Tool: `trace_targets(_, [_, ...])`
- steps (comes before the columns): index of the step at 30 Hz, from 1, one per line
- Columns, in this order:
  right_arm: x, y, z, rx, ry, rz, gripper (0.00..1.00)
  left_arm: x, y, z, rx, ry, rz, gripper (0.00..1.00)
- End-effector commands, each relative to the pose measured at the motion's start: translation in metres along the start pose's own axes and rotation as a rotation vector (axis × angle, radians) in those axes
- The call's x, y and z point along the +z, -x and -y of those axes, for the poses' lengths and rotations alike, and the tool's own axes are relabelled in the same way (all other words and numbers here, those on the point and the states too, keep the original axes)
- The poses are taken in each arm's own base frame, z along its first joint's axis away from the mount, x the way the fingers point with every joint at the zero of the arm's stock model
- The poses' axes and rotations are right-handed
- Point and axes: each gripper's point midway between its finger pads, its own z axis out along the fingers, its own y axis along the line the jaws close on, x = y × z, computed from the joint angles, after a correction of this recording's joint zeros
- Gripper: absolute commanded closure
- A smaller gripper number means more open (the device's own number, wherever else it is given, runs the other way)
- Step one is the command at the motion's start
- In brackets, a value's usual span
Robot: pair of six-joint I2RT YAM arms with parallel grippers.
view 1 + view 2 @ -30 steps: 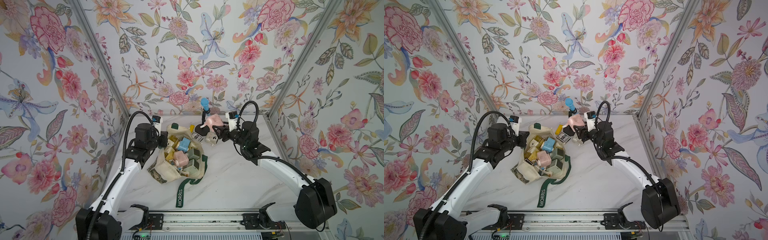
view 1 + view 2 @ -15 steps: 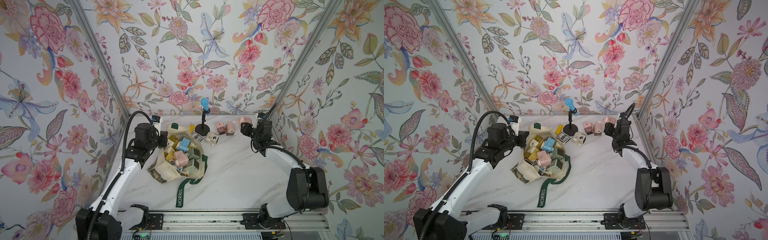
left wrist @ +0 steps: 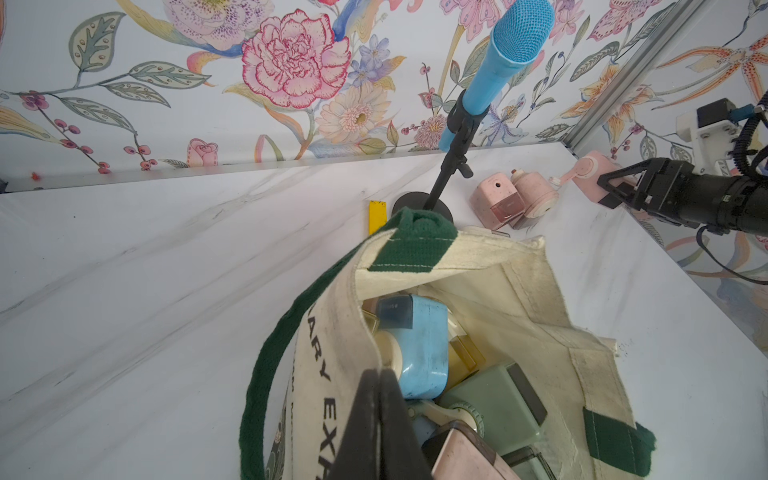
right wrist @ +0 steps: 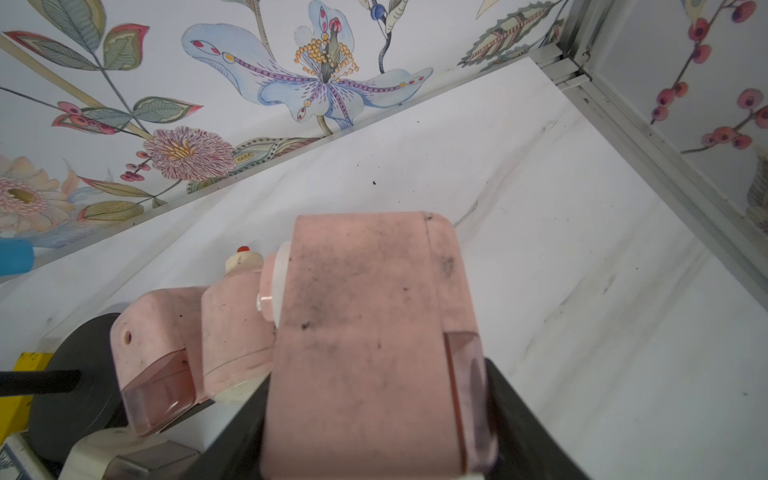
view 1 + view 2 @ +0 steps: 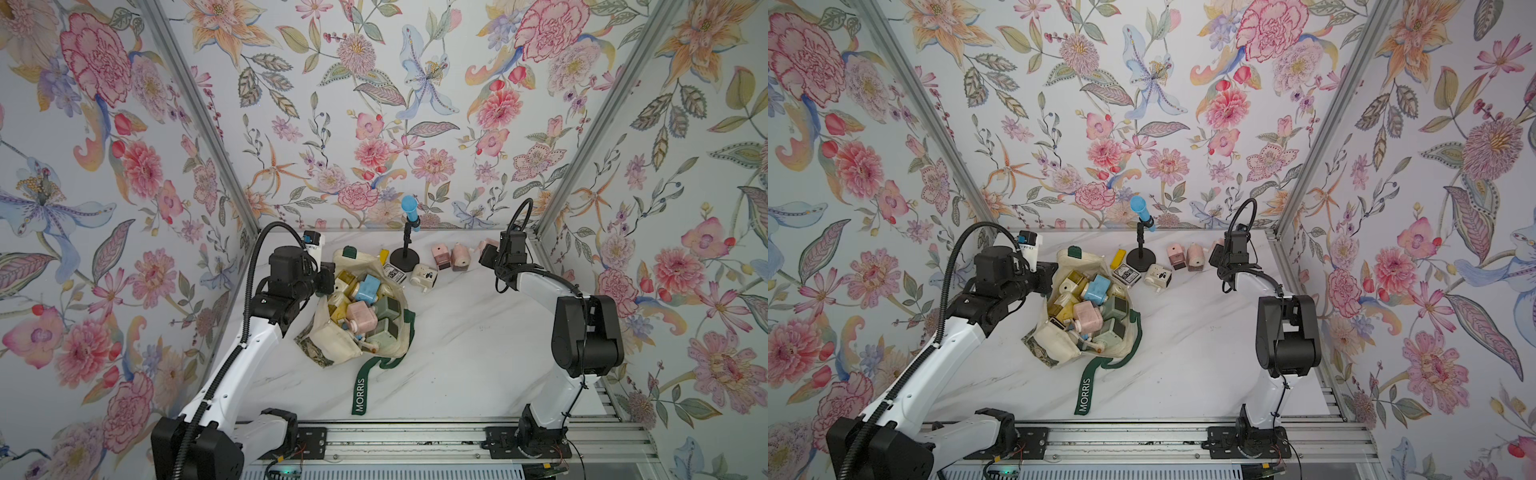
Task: Take out the pencil sharpeners from the tote bags
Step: Place the pencil sharpener at the center of the board.
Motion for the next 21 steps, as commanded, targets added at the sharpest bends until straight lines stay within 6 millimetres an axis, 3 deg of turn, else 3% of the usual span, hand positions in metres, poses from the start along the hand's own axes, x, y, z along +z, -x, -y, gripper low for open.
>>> trace_targets(1, [0.011,0.01,0.004,-0.008,-0.041,0.008,0.55,-0.011,0.024,0.004,0.006,-0.013,0.066,1.0])
trace_targets(11, [0.047,-0.01,-0.002,-0.048,-0.084,-0.059,0.54,-0.01,0.024,0.002,0.0,-0.014,0.066,1.0])
trace_targets(21, [0.071,-0.031,-0.024,-0.113,-0.091,-0.105,0.49,-0.009,0.023,0.001,-0.005,-0.013,0.062,1.0])
